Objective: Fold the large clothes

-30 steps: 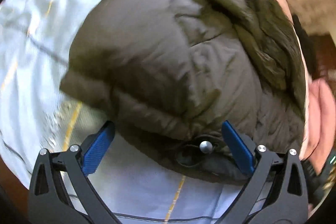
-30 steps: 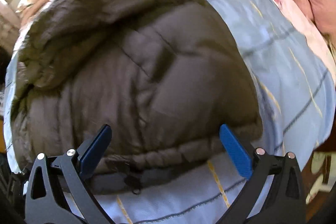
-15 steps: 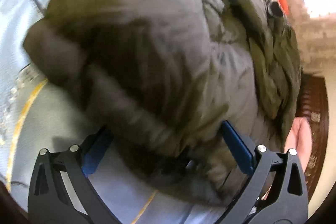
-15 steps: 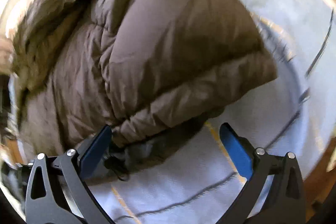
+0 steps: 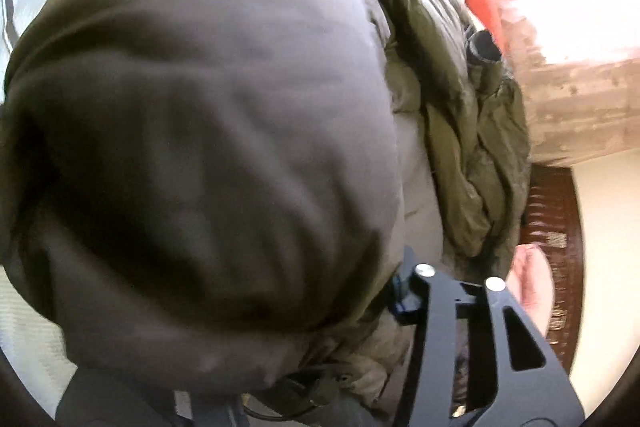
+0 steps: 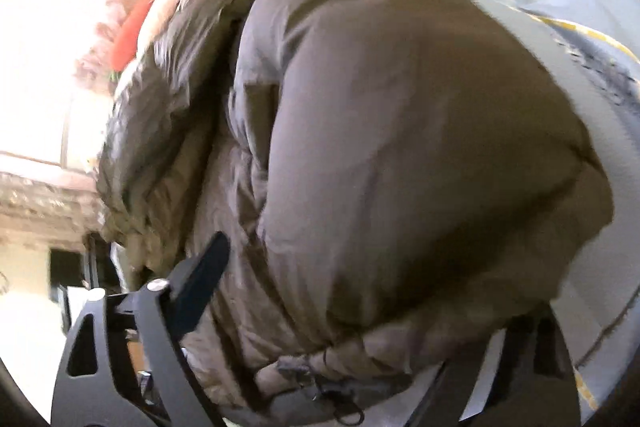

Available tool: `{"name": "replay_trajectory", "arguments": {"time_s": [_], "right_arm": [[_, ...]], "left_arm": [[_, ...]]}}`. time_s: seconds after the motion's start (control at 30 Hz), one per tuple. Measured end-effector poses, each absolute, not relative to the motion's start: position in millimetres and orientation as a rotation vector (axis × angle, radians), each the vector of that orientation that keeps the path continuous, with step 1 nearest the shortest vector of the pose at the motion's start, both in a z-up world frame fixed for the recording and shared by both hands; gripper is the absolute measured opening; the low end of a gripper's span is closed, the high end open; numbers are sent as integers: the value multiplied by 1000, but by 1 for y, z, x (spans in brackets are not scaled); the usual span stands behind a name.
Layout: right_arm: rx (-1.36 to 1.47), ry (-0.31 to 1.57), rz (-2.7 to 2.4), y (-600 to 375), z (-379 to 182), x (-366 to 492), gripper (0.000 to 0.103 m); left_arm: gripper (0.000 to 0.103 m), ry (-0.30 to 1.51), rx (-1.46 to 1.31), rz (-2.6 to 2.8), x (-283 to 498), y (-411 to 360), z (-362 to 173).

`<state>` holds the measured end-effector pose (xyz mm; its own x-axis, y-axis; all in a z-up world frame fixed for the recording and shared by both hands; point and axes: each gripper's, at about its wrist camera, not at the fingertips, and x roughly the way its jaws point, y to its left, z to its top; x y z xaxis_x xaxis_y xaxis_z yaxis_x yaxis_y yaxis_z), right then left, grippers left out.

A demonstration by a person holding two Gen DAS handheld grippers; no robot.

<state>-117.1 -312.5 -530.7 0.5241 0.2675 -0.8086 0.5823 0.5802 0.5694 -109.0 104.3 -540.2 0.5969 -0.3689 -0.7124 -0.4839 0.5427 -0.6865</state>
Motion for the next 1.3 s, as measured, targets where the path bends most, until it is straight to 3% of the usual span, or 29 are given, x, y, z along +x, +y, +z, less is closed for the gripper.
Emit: {"name": "replay_trajectory", "arguments": {"time_s": [0.03, 0.07, 0.17, 0.27, 0.57, 0.7, 0.83, 1.07, 1.2, 1.3], "right_arm": [[982, 1042, -237, -314, -536, -116, 45], [1014, 1024, -237, -315, -539, -116, 37], [1115, 964, -246, -324, -536, -125, 23], [942, 966, -239, -311, -512, -118, 17], [1091, 936, -180, -320, -488, -112, 16], [920, 900, -81, -308, -429, -85, 16], [1029, 888, -43, -316, -398, -56, 16], [1111, 990, -90, -334, -363, 50, 16], [1053, 1049, -128, -343, -355, 161, 16], [875, 1134, -175, -336, -370, 264, 16]], "left_arm": [[43, 966, -1055, 78, -109, 105, -542], [42, 949, -1084, 68, -111, 107, -545], [32, 909, -1141, 32, -113, 107, -550], [20, 894, -1069, 5, -110, 102, -542], [16, 879, -1156, 35, -103, 100, -534], [16, 825, -1161, -5, -91, 102, -490], [16, 802, -1054, 0, -59, 96, -434], [16, 975, -769, 175, 85, 77, -337], [18, 1034, -657, 208, 193, 55, -318], [24, 1091, -675, 228, 279, 54, -336]]}}
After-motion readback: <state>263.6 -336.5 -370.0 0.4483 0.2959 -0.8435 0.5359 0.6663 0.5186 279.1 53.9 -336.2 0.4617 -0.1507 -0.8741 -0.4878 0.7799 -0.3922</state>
